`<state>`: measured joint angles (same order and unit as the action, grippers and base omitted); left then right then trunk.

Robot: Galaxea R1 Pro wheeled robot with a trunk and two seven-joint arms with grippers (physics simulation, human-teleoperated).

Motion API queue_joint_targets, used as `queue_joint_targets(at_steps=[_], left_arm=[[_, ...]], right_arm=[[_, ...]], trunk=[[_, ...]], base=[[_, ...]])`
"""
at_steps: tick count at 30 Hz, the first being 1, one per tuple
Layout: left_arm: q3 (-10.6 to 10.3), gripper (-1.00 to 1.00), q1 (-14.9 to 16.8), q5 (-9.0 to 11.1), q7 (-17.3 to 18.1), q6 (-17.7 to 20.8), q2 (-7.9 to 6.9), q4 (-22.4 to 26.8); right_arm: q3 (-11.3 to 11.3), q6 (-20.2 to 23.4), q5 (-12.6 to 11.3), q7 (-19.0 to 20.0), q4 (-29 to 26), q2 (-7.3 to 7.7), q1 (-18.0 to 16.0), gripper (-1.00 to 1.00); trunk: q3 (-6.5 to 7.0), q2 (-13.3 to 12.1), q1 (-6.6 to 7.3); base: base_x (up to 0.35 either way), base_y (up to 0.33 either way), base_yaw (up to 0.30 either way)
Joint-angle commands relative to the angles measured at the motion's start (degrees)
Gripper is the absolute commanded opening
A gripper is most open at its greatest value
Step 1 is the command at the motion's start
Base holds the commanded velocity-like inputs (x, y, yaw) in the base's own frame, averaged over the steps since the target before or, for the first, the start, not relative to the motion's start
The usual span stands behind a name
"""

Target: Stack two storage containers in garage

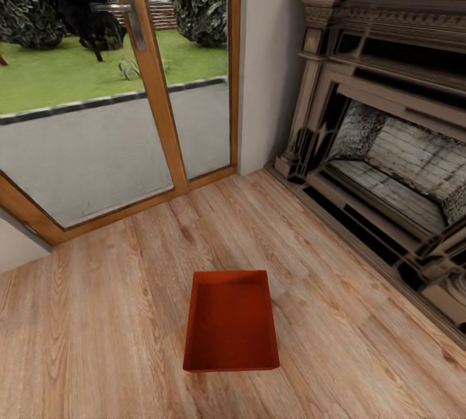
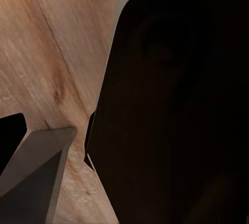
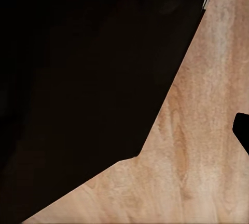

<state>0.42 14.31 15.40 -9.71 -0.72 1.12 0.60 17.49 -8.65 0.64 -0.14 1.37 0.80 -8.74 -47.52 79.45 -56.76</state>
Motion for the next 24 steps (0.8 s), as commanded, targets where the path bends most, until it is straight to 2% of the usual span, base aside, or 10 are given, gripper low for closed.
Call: queue_joint_targets(at_steps=[1, 24], left_arm=[[0.0, 1.0, 0.0, 0.2, -0.2, -0.1, 0.02, 0.0], [0.0, 1.0, 0.0, 0.2, -0.2, -0.1, 0.02, 0.0]], right_arm=[[0.2, -0.3, 0.1, 0.0, 0.1, 0.0, -0.1, 1.0], [0.1, -0.3, 0.2, 0.2, 0.2, 0.09, -0.1, 1.0]], trunk=[[-0.13, 0.0, 0.0], [-1.86, 0.0, 0.0]], base=[[0.0, 0.0, 0.0], [0.0, 0.0, 0.0]])
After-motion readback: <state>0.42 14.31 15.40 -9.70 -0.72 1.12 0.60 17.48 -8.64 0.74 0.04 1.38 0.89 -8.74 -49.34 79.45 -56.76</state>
